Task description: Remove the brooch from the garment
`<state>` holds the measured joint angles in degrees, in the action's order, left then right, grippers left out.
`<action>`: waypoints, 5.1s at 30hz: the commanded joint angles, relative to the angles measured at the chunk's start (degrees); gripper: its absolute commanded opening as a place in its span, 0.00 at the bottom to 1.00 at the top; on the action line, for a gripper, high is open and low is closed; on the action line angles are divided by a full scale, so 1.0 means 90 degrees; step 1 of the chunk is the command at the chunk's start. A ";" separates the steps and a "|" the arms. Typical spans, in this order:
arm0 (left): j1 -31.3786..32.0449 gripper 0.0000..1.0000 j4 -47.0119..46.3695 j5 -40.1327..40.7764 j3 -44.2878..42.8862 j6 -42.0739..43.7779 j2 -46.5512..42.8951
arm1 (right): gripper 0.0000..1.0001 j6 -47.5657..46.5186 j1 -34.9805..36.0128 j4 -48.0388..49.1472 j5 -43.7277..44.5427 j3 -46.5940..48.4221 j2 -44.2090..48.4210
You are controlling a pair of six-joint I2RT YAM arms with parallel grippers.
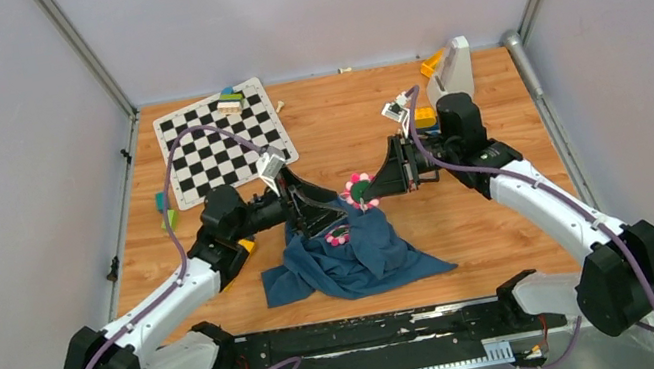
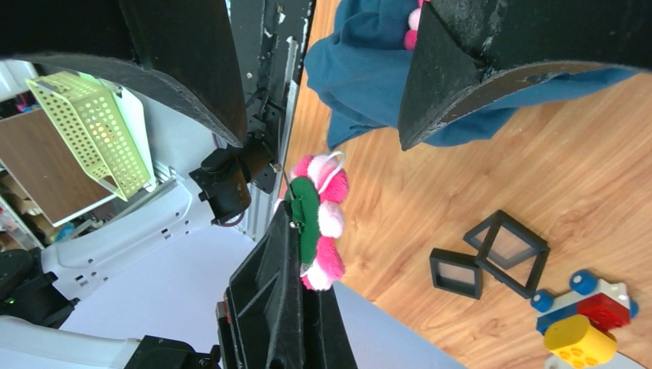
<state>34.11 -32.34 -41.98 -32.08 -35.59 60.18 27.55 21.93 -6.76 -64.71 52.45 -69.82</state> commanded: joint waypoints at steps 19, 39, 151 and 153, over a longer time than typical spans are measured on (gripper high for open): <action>0.0007 0.51 -0.2515 -0.0822 -0.0510 -0.1659 0.1497 | 0.00 0.0267 0.0116 0.0693 -0.0242 0.0100 -0.0151; 0.0074 0.00 -0.2318 -0.0557 -0.0610 -0.1804 0.1737 | 0.56 0.0153 0.0198 0.0920 0.0281 -0.0062 0.0064; 0.0186 0.00 -0.0744 -0.0339 -0.0600 -0.2876 0.0915 | 0.80 -0.0687 0.1320 0.3013 0.3029 -0.1929 0.2042; 0.0190 0.00 -0.0748 -0.0345 -0.0598 -0.2873 0.0920 | 0.79 -0.0605 0.1320 0.3143 0.3023 -0.1921 0.1986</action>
<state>35.53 -37.47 -44.91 -37.21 -62.50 69.58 20.40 33.69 16.73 -37.17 33.39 -51.44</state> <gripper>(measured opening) 0.181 0.804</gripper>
